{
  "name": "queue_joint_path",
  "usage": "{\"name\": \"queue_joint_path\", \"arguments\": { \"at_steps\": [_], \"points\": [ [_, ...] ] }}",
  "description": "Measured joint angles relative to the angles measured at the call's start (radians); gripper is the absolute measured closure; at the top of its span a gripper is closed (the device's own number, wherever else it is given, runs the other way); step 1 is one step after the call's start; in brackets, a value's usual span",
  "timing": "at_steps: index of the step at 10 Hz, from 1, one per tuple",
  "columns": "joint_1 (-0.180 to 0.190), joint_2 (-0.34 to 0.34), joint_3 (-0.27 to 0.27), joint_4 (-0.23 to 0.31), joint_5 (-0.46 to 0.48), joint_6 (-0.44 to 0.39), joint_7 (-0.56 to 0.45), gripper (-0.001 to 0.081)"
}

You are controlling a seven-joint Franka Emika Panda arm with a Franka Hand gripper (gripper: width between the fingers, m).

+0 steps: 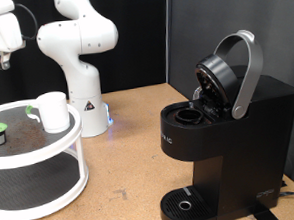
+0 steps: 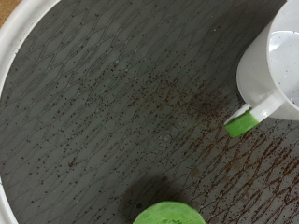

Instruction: Make a cup of coffee with the keurig machine

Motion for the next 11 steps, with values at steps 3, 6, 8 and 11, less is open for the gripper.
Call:
{"name": "queue_joint_path", "arguments": {
  "at_steps": [3,6,8,11],
  "points": [
    [0.005,0.041,-0.044,-0.023,0.0,0.115,-0.001,0.0003],
    [0.022,0.133,-0.088,-0.037,0.0,0.238,-0.001,0.0003],
    [0.036,0.186,-0.107,-0.042,0.0,0.296,-0.001,0.0003],
    [0.048,0.229,-0.121,-0.056,0.0,0.353,-0.006,0.0003]
  ]
}}
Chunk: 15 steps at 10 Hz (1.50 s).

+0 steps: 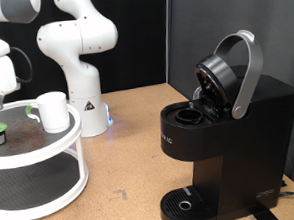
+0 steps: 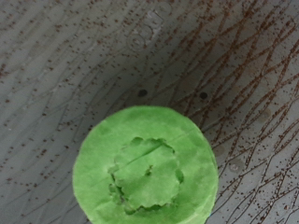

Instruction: Make a cup of coffee with the keurig machine

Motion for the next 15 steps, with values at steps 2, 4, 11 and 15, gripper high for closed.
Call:
{"name": "queue_joint_path", "arguments": {
  "at_steps": [2,4,11,15],
  "points": [
    [0.005,0.014,-0.008,-0.01,0.0,0.028,-0.004,0.0003],
    [0.004,0.023,-0.013,-0.03,0.0,0.072,-0.004,0.0003],
    [-0.007,0.082,-0.022,-0.08,-0.004,0.181,-0.003,0.0003],
    [-0.01,0.126,-0.034,-0.084,-0.007,0.232,-0.003,0.0003]
  ]
}}
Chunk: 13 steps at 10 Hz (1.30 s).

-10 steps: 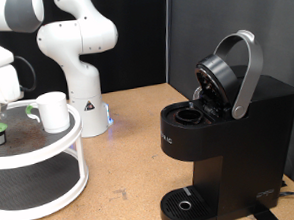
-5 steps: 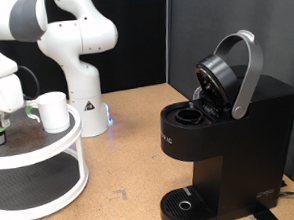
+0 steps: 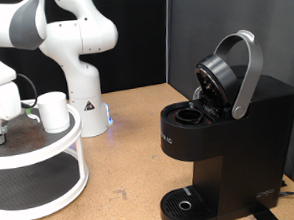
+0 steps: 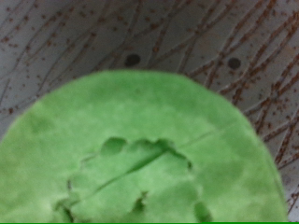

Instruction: Make a cup of coffee with the keurig machine

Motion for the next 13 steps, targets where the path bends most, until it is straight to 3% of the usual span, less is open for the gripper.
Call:
{"name": "queue_joint_path", "arguments": {
  "at_steps": [9,10,11,12,13],
  "points": [
    [0.01,0.018,-0.002,0.0,0.039,0.014,-0.012,0.0003],
    [0.011,0.021,-0.002,0.0,0.043,0.014,-0.012,0.0138],
    [0.013,0.025,-0.002,0.0,0.044,0.014,-0.012,0.0138],
    [0.014,0.028,-0.002,0.002,0.044,0.014,-0.012,0.0313],
    [0.014,0.031,-0.002,0.003,0.044,0.014,-0.012,0.0313]
  ]
}}
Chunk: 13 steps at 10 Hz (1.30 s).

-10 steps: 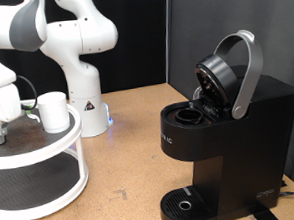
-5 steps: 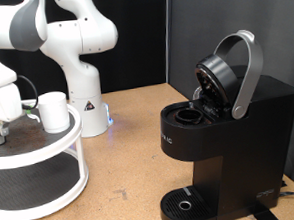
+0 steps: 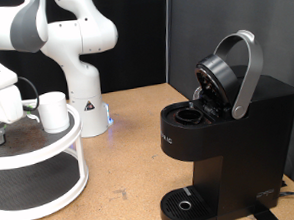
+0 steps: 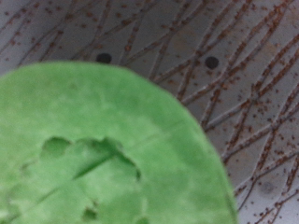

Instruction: Make a cup of coffee with the keurig machine

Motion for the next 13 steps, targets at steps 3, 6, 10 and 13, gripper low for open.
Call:
{"name": "queue_joint_path", "arguments": {
  "at_steps": [3,6,10,13],
  "points": [
    [0.0,-0.002,0.004,0.02,0.029,-0.069,0.0,0.0331],
    [0.001,-0.072,0.009,0.085,0.081,-0.24,-0.022,0.0331],
    [-0.015,-0.133,0.036,0.136,0.055,-0.332,-0.019,0.0333],
    [0.029,-0.135,0.033,0.159,0.304,-0.346,0.062,0.0333]
  ]
}}
